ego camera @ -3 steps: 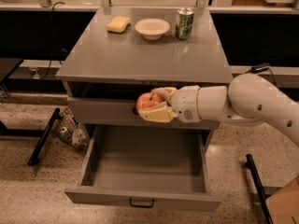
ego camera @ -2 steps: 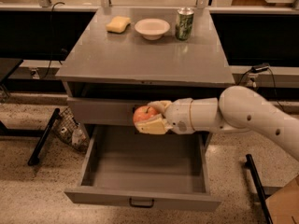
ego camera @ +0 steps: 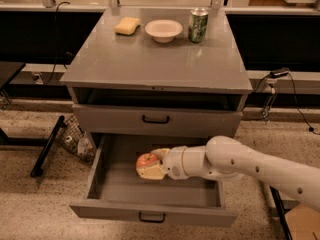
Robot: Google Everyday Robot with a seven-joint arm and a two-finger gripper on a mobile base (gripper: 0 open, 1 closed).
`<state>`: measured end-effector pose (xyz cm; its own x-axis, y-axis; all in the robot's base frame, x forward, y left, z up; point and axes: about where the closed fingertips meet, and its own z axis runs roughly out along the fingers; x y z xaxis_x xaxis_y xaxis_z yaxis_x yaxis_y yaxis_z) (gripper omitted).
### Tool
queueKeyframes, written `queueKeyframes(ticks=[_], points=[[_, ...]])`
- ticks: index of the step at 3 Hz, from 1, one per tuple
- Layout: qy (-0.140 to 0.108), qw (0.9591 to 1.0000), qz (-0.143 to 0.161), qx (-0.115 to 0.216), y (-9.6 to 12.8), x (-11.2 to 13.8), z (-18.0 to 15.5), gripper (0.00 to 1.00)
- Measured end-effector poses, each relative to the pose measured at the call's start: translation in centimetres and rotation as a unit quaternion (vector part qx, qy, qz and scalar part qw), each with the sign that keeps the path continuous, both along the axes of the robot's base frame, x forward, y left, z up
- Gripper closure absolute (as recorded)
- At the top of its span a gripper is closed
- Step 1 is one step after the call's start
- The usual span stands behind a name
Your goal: Place apple into middle drawer
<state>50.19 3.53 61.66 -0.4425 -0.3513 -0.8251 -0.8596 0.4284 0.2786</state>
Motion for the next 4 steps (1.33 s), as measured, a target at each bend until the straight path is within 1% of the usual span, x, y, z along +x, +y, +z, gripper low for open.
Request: queueKeyframes(ticks=[1, 2, 3, 4], points=[[0.038, 0.9984, -0.042, 0.000, 1.1, 0.9, -9.0, 1.00], [0.038, 0.9984, -0.042, 0.000, 1.1, 0.9, -9.0, 1.00], [0.034, 0.9981, -0.053, 0.001, 0.9, 1.6, -10.1, 1.00], [0.009, 0.9977, -0.066, -0.009, 0.0, 3.5, -12.1, 1.00]])
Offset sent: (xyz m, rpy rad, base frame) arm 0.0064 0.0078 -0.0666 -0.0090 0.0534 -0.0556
